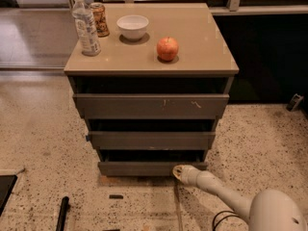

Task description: Close bottom drawer

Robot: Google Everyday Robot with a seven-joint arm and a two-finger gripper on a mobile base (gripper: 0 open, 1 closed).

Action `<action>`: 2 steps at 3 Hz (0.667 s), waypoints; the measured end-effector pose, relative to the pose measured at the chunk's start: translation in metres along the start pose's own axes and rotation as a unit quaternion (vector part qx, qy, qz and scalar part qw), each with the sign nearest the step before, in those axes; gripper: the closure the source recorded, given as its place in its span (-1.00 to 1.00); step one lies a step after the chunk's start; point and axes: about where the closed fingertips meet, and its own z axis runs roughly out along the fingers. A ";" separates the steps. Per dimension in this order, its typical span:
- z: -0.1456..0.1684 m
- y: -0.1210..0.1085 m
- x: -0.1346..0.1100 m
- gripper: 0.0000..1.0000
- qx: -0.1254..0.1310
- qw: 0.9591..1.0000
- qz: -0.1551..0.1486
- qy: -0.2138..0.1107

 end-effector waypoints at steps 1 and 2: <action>0.017 -0.020 -0.006 1.00 -0.003 1.000 -0.008 0.011; 0.025 -0.030 -0.008 1.00 -0.003 1.000 -0.012 0.017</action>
Offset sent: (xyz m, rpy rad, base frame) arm 0.0549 0.0058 0.0085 -0.0630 0.0058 -0.0044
